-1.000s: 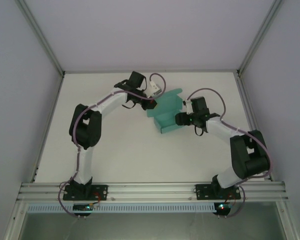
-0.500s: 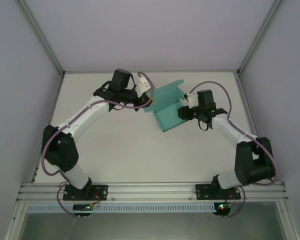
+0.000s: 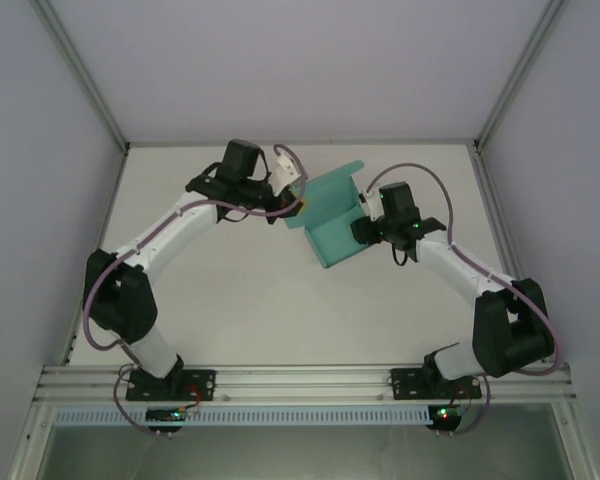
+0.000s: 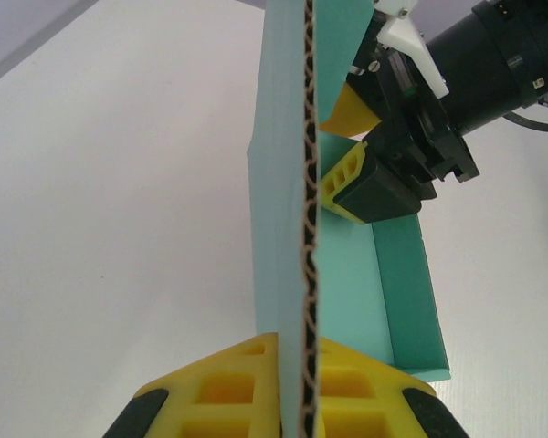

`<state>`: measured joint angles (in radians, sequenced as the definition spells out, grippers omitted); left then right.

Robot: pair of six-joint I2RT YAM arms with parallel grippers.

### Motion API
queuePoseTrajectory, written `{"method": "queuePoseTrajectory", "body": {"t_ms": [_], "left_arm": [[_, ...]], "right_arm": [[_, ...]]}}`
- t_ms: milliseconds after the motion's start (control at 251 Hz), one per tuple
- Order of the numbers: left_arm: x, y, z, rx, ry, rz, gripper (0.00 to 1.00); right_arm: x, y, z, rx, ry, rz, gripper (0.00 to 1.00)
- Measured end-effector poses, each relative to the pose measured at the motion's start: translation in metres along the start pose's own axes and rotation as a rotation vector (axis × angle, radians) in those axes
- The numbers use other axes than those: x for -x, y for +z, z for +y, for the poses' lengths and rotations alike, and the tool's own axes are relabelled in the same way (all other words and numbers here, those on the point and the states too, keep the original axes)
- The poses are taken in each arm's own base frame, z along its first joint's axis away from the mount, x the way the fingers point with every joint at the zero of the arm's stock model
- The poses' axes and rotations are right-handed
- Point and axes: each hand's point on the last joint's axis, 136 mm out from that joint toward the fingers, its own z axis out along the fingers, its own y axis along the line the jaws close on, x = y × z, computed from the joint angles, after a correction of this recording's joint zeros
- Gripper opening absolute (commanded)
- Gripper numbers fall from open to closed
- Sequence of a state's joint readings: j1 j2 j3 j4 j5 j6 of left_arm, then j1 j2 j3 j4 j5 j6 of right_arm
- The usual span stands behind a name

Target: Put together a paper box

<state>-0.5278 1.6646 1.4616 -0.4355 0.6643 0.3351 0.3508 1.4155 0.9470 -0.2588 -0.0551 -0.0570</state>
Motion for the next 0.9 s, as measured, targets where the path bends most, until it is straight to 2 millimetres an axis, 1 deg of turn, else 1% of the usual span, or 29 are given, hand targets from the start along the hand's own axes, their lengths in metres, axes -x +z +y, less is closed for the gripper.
{"method": "queuePoseTrajectory", "body": {"t_ms": [52, 160, 335, 495, 579, 647, 702, 794, 870, 902], "left_arm": [[0.000, 0.001, 0.000, -0.002, -0.007, 0.004, 0.00], [-0.002, 0.002, 0.001, -0.005, -0.021, 0.012, 0.00], [-0.006, 0.005, 0.002, -0.009, -0.033, 0.021, 0.00], [-0.009, 0.007, 0.004, -0.007, -0.037, 0.029, 0.00], [-0.009, 0.007, 0.004, -0.004, -0.038, 0.032, 0.00], [-0.010, 0.007, 0.003, -0.005, -0.040, 0.035, 0.00], [-0.010, 0.007, 0.003, -0.006, -0.042, 0.036, 0.00], [-0.011, 0.007, 0.003, -0.007, -0.044, 0.039, 0.00], [-0.012, 0.007, 0.003, -0.006, -0.047, 0.044, 0.00], [-0.013, 0.007, 0.003, -0.005, -0.048, 0.045, 0.00]], "right_arm": [[0.000, -0.001, 0.001, 0.006, -0.001, 0.006, 0.59], [-0.003, -0.003, 0.009, 0.065, 0.003, 0.020, 0.65], [-0.004, -0.007, 0.022, 0.170, 0.024, 0.032, 0.65], [0.001, -0.016, 0.024, 0.230, 0.059, 0.008, 0.68], [0.005, -0.021, 0.022, 0.240, 0.070, -0.010, 0.65], [0.005, -0.022, 0.020, 0.236, 0.075, -0.011, 0.55], [0.002, -0.021, 0.018, 0.226, 0.079, 0.001, 0.52], [-0.005, -0.017, 0.012, 0.189, 0.085, 0.036, 0.42], [-0.011, -0.009, 0.007, 0.162, 0.083, 0.074, 0.22], [-0.014, -0.006, 0.006, 0.153, 0.087, 0.086, 0.17]]}}
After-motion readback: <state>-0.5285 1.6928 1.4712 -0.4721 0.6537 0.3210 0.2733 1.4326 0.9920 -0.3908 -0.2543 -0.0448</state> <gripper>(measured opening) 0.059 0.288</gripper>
